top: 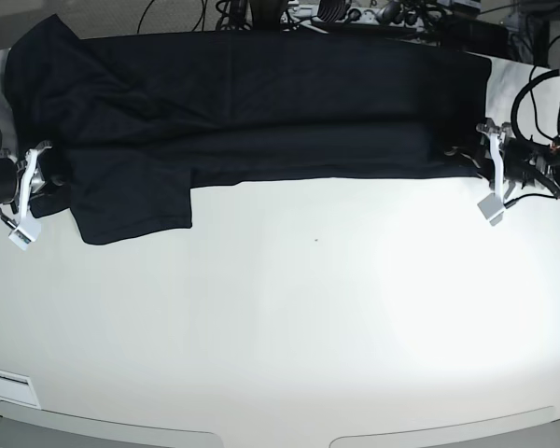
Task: Fold the T-shirt properly
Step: 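Lift the grasped edge and fold it over toward the held edge, then fold the loose sleeve end inward with the right gripper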
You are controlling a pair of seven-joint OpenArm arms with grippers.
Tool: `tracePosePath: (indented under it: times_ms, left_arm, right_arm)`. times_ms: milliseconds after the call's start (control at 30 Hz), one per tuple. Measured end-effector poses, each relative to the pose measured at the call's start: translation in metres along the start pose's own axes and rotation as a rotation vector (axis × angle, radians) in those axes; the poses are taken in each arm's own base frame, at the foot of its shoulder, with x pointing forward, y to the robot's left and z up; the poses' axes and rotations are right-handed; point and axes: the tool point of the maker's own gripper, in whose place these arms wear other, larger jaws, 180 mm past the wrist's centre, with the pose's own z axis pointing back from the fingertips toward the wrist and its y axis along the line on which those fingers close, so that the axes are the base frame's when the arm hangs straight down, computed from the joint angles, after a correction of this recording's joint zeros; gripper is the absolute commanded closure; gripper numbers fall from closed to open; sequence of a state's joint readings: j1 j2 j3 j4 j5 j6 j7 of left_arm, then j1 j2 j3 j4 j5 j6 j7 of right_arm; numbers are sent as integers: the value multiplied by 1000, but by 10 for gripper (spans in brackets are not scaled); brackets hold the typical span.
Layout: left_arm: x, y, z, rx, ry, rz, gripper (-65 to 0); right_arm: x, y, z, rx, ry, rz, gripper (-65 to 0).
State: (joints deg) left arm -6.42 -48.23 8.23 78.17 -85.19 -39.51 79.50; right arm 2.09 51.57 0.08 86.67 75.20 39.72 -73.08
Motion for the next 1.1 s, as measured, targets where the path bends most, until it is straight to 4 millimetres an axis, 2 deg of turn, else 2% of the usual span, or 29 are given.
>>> tracePosePath:
  times_ms: [100,133,200,300,433,533,600,733,800,900,967,1067,1100]
  left_arm:
    - [2,0,0,2,-13,-1,-360]
    - [2,0,0,2,-13,-1,-360]
    - [2,0,0,2,-14,-1,-360]
    - [3,1,0,4,-18,-1,-360]
    - [8,1,0,7,-43,-2,-360]
    - [7,1,0,7,-42,-1,-360]
    - [7,2,0,9,-40,-2,-360]
    - [7,2,0,8,-42,0,-360]
    - [8,2,0,9,-44,-1,-360]
    - [8,2,0,9,-44,-1,-360]
    - [8,2,0,9,-44,-1,-360]
    - [8,2,0,9,-44,-1,-360]
    - [8,2,0,10,-44,-1,-360]
  right_arm:
    - [30,-1,16,11,-80,26,-245]
    - [34,-4,19,-7,-83,37,-245]
    - [40,-7,18,-26,-105,44,-286]
    - [43,-16,-1,-95,-125,54,-366]
    - [43,-47,-29,-270,-179,-87,-369]
    - [28,-69,-45,-341,-160,-185,-369]
    - [22,-72,-62,-312,-158,-244,-369]
    - [34,-71,-84,-208,-225,-314,-367]
    - [46,-58,-90,-113,-280,-302,-346]
    - [51,-39,-89,-4,-267,-286,-274]
    - [51,-28,-87,64,-209,-291,-192]
    - [58,-8,-80,184,-178,-290,-23]
    - [62,-2,-77,223,-176,-286,0]
